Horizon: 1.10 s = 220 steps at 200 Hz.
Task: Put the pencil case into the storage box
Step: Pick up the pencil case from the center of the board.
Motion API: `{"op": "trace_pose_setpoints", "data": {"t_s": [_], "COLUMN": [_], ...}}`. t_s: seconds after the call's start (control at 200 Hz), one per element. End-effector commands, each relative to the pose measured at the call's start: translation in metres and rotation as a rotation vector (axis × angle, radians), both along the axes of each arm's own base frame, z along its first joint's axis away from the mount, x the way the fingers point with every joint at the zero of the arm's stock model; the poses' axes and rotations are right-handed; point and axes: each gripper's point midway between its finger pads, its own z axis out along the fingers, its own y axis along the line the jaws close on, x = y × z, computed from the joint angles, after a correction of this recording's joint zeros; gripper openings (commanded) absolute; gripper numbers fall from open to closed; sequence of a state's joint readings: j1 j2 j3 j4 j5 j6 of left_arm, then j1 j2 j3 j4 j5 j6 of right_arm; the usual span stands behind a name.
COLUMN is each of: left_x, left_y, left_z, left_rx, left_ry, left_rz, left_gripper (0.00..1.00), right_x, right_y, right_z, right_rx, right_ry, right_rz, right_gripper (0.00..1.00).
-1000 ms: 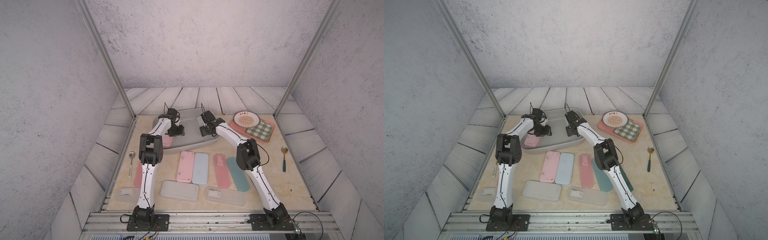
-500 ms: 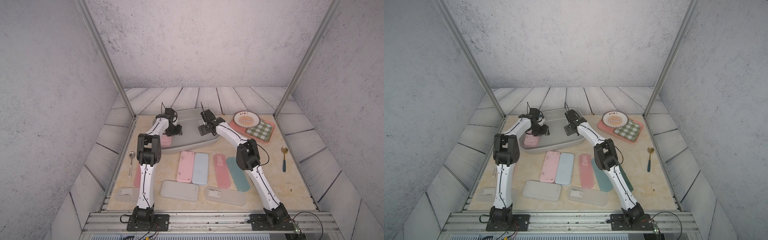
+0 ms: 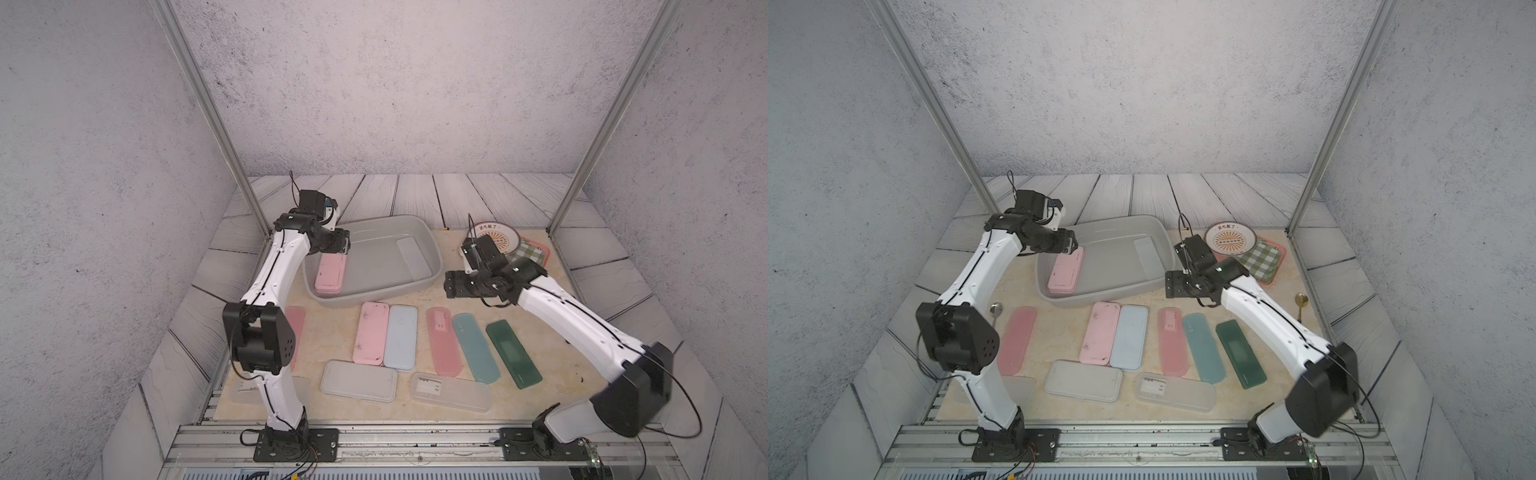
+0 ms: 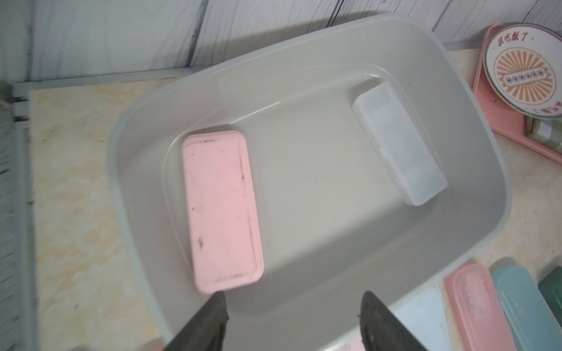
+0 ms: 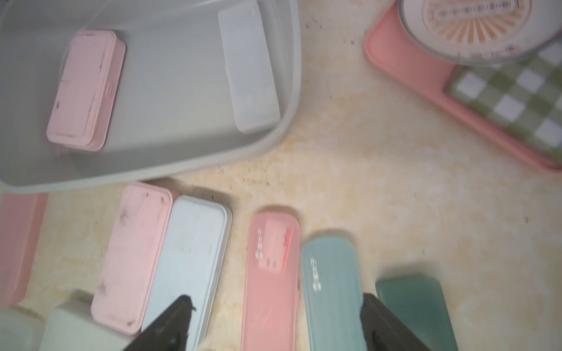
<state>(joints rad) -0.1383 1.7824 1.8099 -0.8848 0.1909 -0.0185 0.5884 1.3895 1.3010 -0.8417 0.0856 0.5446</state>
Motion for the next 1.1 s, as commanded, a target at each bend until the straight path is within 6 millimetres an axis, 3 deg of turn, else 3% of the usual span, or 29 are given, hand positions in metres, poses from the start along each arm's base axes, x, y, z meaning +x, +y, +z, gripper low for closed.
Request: {"op": "trace_pose_setpoints", "data": {"t_s": [0.0,0.125,0.27,0.395,0.485,0.781,1.096], "left_x": [-0.057,-0.104,-0.144,-0.165,-0.174,-0.183,-0.186], "left_y": [0.025,0.042,0.057,0.061,0.059,0.068,0.073], "left_z": [-0.025,-0.026,-0.022,-0.012,-0.007,-0.01,-0.017], "left_rx": [0.118,0.176,0.205,0.182,0.158,0.19,0.214], "left_ry": [0.138,0.178,0.19,0.16,0.136,0.115,0.116], "left_rz": [-0.018,-0.019,0.004,0.052,0.051,0.063,0.074], "left_gripper": [0.71,0.71,0.71,0.72,0.72,0.73,0.73], "right_x": [-0.076,-0.096,-0.086,-0.08,-0.077,-0.074,-0.065], "right_y": [-0.029,-0.022,0.008,0.033,0.041,0.042,0.043], "right_z": [-0.068,-0.086,-0.103,-0.127,-0.141,-0.179,-0.187], "right_rx": [-0.083,-0.066,-0.055,-0.064,-0.066,-0.169,-0.215], "right_ry": [0.294,0.3,0.29,0.325,0.343,0.395,0.39], "right_rz": [-0.1,-0.148,-0.11,-0.057,-0.041,0.009,0.018], "right_gripper": [0.84,0.83,0.86,0.87,0.89,0.89,0.87]}}
